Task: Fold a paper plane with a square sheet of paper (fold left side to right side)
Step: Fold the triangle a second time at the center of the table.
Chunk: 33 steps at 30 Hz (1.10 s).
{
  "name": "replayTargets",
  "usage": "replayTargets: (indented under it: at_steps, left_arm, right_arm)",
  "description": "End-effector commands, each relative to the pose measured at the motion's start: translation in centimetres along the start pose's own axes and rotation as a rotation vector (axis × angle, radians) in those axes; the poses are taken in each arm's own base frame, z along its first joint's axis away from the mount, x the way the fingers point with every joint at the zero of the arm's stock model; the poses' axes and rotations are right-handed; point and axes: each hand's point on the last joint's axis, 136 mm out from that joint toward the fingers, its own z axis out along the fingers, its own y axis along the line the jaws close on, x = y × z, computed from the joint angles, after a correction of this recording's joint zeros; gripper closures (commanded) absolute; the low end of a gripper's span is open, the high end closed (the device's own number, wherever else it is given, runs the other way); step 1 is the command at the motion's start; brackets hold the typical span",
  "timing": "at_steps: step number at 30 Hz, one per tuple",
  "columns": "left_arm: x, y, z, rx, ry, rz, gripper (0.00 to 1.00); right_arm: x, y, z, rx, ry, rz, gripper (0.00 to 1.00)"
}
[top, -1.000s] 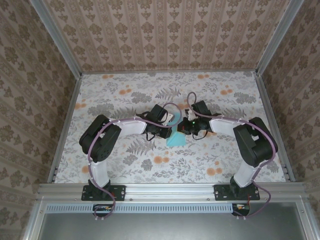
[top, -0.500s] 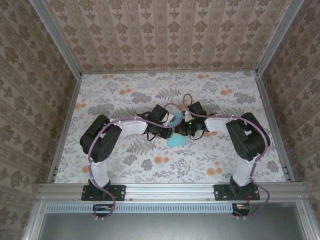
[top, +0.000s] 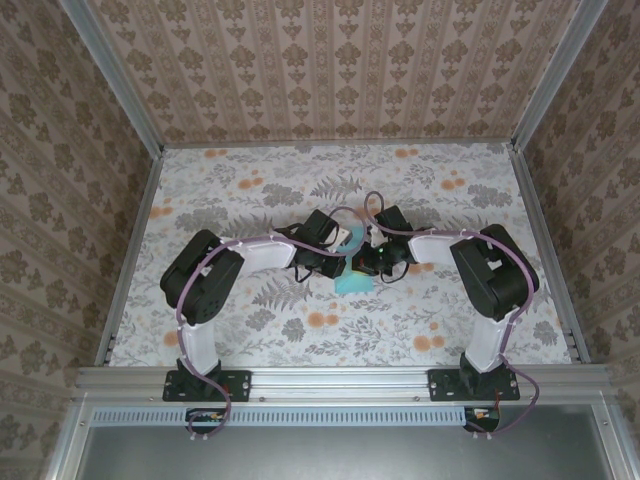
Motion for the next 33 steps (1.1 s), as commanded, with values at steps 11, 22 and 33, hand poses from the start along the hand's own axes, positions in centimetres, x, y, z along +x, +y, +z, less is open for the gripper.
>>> replayTargets:
  at_steps: [11,22,33]
  left_arm:
    - [-1.2,-0.3,-3.1,0.000,-0.037,-0.012,0.75]
    - [-0.1,-3.6,-5.9,0.226,-0.048,-0.107,0.72]
    - [1.9,-5.7,-3.2,0.404,0.052,-0.176,0.75]
  right_arm:
    - [1.9,-3.3,0.8,0.134,0.067,0.026,1.00]
    - [1.9,-3.1,0.8,0.128,0.068,0.023,1.00]
    - [1.8,-3.1,0.7,0.131,0.071,0.020,1.00]
